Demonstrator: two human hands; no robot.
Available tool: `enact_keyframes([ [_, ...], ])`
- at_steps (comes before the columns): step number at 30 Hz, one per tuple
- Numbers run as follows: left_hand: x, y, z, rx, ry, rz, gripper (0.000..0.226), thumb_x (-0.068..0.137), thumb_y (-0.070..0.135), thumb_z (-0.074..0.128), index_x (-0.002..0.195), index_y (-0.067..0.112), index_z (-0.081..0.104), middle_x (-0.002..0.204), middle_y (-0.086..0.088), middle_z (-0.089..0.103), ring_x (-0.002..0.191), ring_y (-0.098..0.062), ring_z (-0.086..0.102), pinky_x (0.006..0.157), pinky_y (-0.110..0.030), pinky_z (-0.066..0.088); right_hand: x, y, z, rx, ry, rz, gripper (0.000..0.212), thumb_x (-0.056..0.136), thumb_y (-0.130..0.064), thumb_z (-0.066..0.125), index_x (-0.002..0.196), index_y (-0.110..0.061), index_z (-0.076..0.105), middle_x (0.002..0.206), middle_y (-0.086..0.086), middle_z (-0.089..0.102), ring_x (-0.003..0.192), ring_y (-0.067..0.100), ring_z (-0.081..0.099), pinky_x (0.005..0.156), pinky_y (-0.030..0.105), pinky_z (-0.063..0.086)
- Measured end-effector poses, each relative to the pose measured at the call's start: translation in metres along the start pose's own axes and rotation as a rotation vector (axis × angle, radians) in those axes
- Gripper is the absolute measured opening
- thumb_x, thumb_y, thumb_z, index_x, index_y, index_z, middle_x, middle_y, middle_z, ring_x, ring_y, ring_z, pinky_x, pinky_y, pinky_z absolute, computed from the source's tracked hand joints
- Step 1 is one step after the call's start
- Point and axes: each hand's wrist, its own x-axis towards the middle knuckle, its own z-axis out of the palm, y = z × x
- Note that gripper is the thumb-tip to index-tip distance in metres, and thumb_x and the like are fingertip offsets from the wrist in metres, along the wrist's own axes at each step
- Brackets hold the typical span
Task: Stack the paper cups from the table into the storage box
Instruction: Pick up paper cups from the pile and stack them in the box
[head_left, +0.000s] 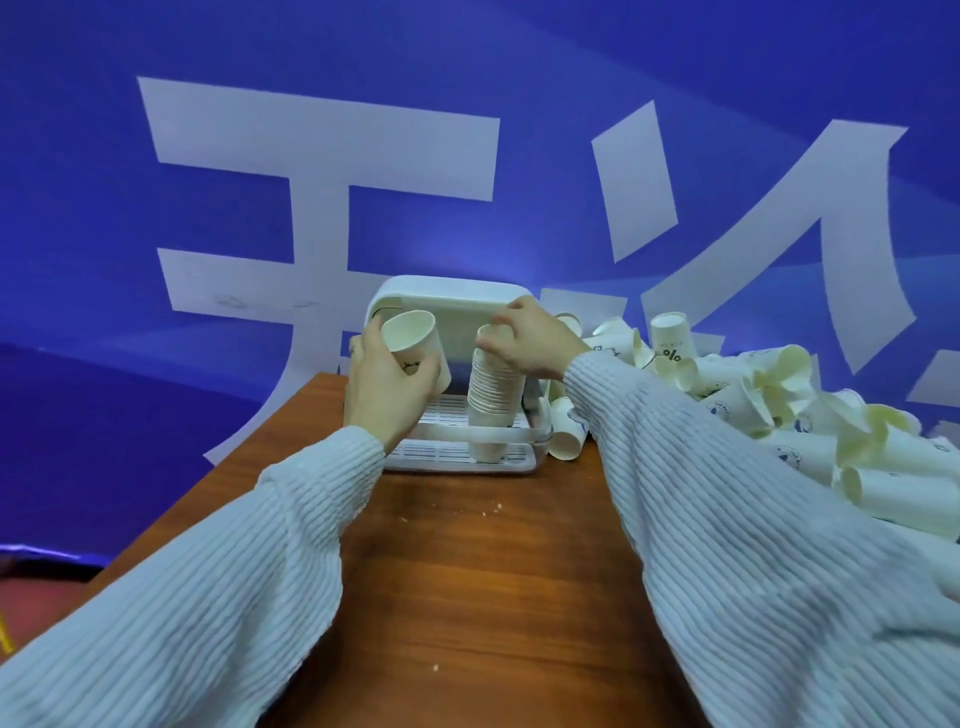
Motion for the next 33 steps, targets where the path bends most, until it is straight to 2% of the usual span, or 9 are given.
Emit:
enact_keyframes([
  [5,0.011,0.004,0.008,-0.047,0.017,0.006,0.070,0.088,0.032,0.071,0.149,0.024,0.037,0.136,0.000,0.045,0.115,-0.013,0.046,0.091,-0.031,0.040,-0.010,0.015,0.014,0.056,0.031,-0.076,0.079,0.094,-0.057,0.062,0.159,-0.026,0.030,0.161,0.004,0.036,0.147,0.021,0.037,0.117,0.047,0.037],
  [10,0.020,0.014,0.019,-0.046,0.025,0.040,0.072,0.088,0.034,0.069,0.151,0.023,0.035,0.145,-0.002,0.044,0.130,-0.021,0.045,0.108,-0.043,0.044,-0.024,0.017,0.032,0.184,0.124,-0.094,0.085,0.093,-0.051,0.069,0.160,-0.021,0.027,0.163,0.005,0.037,0.146,0.019,0.039,0.118,0.041,0.036],
  [14,0.026,0.024,0.024,-0.057,0.040,0.063,0.078,0.087,0.036,0.069,0.154,0.020,0.033,0.148,-0.002,0.042,0.135,-0.021,0.042,0.111,-0.041,0.040,-0.030,0.021,0.045,0.430,0.114,0.020,0.091,0.093,-0.051,0.070,0.164,-0.022,0.021,0.163,0.001,0.040,0.147,0.015,0.040,0.121,0.041,0.033],
  [19,0.038,0.041,0.034,-0.049,-0.032,0.156,0.075,0.087,0.027,0.073,0.153,0.015,0.037,0.146,-0.003,0.046,0.129,-0.015,0.044,0.101,-0.025,0.035,-0.026,0.026,0.051,0.597,0.061,0.092,0.110,0.082,-0.065,0.072,0.165,-0.028,0.010,0.162,-0.008,0.040,0.144,0.011,0.043,0.121,0.045,0.034],
  [23,0.046,0.047,0.051,0.051,-0.211,0.193,0.076,0.085,0.024,0.074,0.151,0.011,0.040,0.146,-0.006,0.047,0.131,-0.019,0.048,0.102,-0.023,0.034,-0.019,0.033,0.058,0.665,0.090,0.089,0.109,0.073,-0.068,0.081,0.160,-0.040,0.022,0.148,-0.015,0.056,0.131,0.004,0.056,0.113,0.045,0.045],
  [26,0.040,0.042,0.060,0.183,-0.361,0.218,0.066,0.086,0.026,0.073,0.145,0.011,0.048,0.136,-0.008,0.053,0.129,-0.025,0.051,0.099,-0.025,0.036,-0.016,0.039,0.061,0.676,0.064,0.060,0.100,0.071,-0.046,0.076,0.157,-0.039,0.025,0.136,-0.014,0.063,0.124,0.010,0.062,0.110,0.046,0.049],
  [28,0.037,0.032,0.065,0.206,-0.431,0.183,0.066,0.092,0.040,0.065,0.149,0.014,0.045,0.137,-0.007,0.049,0.131,-0.024,0.049,0.105,-0.029,0.036,-0.021,0.036,0.054,0.677,0.043,0.080,0.112,0.072,-0.037,0.076,0.163,-0.036,0.011,0.140,-0.010,0.059,0.127,0.014,0.060,0.112,0.046,0.047],
  [30,0.039,0.020,0.067,0.237,-0.486,0.131,0.070,0.100,0.055,0.049,0.154,0.012,0.040,0.154,-0.009,0.041,0.141,-0.024,0.040,0.119,-0.040,0.030,-0.030,0.031,0.048,0.679,0.014,0.086,0.121,0.079,-0.028,0.083,0.165,-0.033,-0.001,0.152,-0.007,0.045,0.137,0.012,0.049,0.117,0.039,0.040],
  [33,0.040,0.005,0.072,0.326,-0.480,0.130,0.068,0.104,0.056,0.039,0.156,0.011,0.038,0.163,-0.011,0.033,0.150,-0.023,0.031,0.123,-0.044,0.023,-0.042,0.033,0.045,0.731,0.011,0.049,0.126,0.080,-0.018,0.087,0.163,-0.036,-0.006,0.170,0.008,0.020,0.153,0.015,0.029,0.122,0.039,0.032],
])
